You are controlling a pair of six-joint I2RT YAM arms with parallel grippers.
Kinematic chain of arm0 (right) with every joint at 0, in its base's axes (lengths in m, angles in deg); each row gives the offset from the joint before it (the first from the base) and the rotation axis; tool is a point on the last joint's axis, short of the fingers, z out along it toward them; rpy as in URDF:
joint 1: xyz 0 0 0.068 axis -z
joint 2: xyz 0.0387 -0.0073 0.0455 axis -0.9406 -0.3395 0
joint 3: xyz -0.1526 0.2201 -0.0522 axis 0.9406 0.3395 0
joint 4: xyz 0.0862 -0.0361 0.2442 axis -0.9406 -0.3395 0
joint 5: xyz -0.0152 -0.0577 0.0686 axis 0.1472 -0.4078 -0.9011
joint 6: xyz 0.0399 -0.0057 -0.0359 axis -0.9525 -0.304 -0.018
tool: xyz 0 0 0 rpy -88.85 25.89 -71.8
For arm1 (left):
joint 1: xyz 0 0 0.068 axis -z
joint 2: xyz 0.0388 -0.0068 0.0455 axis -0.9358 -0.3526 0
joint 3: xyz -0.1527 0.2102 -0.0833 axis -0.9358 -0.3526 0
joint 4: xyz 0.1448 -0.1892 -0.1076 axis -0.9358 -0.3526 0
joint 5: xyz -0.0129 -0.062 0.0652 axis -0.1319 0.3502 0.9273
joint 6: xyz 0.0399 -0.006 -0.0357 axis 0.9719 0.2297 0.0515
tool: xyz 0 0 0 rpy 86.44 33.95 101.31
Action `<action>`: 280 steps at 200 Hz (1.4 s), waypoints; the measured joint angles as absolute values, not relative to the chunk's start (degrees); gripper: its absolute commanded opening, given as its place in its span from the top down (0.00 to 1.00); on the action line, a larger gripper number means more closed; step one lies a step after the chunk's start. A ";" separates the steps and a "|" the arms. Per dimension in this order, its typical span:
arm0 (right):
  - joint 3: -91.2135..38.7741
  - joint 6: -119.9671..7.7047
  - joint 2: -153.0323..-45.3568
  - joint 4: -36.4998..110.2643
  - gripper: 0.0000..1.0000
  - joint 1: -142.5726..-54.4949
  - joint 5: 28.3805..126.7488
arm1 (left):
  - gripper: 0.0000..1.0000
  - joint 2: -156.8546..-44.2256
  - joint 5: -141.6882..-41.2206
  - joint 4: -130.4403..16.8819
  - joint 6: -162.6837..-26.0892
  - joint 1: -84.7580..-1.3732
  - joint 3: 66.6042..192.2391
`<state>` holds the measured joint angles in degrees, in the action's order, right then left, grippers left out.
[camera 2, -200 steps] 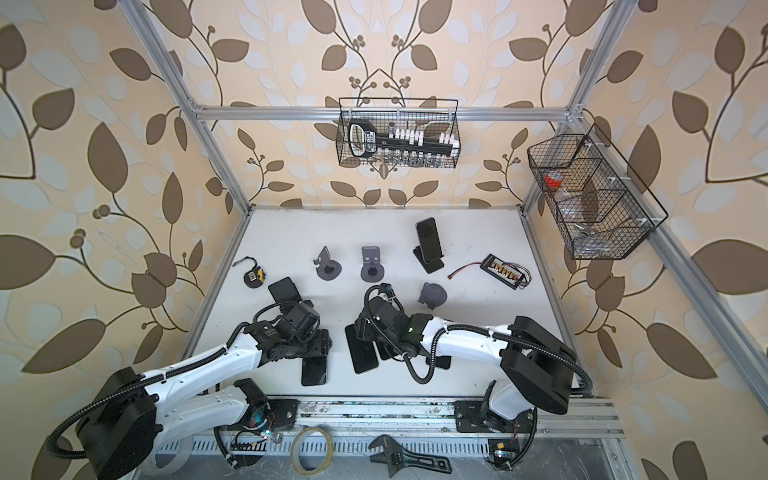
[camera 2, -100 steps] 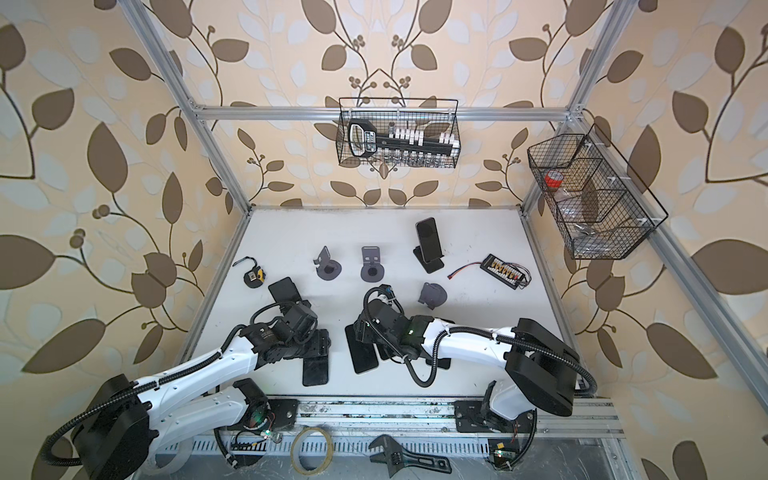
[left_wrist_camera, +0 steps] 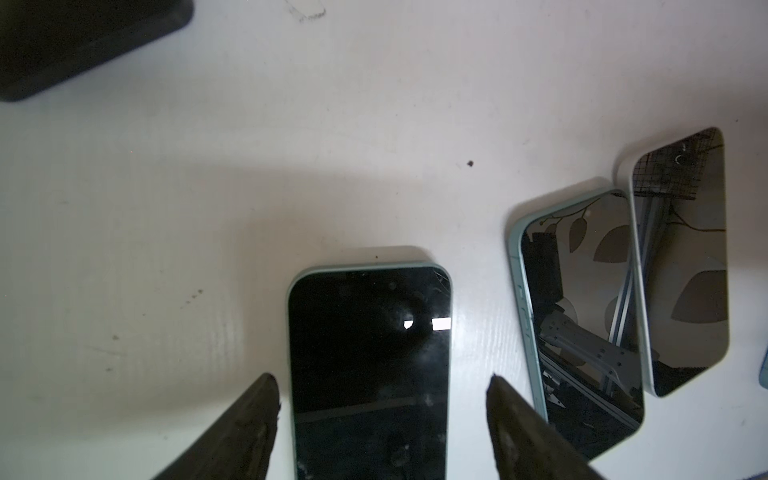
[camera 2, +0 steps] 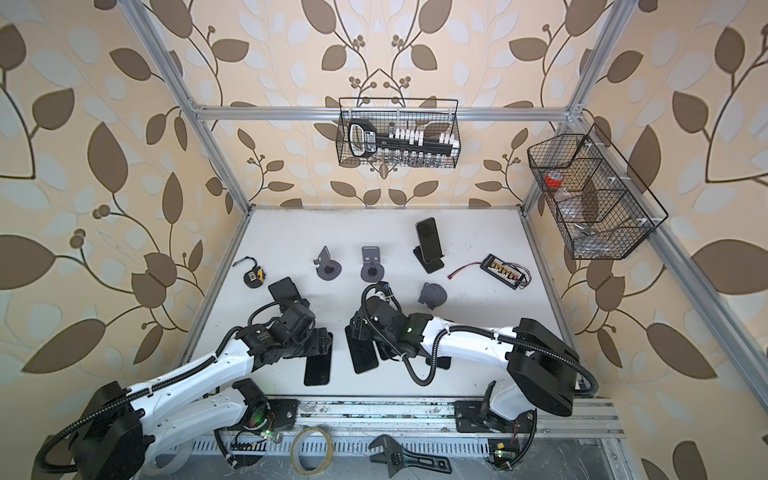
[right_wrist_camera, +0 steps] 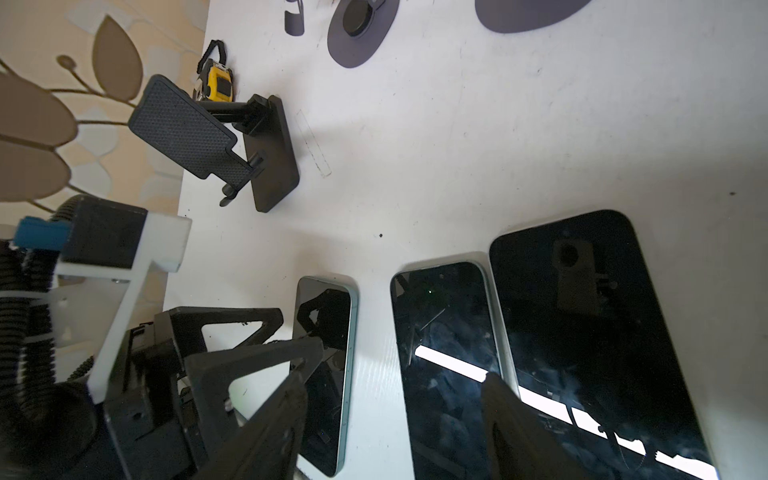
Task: Remove the phone from the phone stand
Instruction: 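Lower the teal phone flat onto the table and open the left gripper, then raise the left gripper off the teal phone while the right gripper lifts away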
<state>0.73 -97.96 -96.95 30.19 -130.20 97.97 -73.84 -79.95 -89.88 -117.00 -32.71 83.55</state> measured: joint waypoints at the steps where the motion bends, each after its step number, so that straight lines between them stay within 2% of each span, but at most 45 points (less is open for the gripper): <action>1: 0.73 -97.96 -96.95 30.19 0.32 -130.20 97.97 | 0.22 -73.84 -79.95 -89.90 -116.98 -32.71 83.55; 185: 0.58 -93.92 -96.54 28.61 0.33 -130.20 97.70 | 0.21 -73.95 -79.65 -92.86 -116.48 -32.71 85.78; 280: 0.60 -88.43 -94.20 28.59 0.31 -129.94 96.74 | 0.21 -71.56 -81.29 -93.99 -111.69 -32.71 88.58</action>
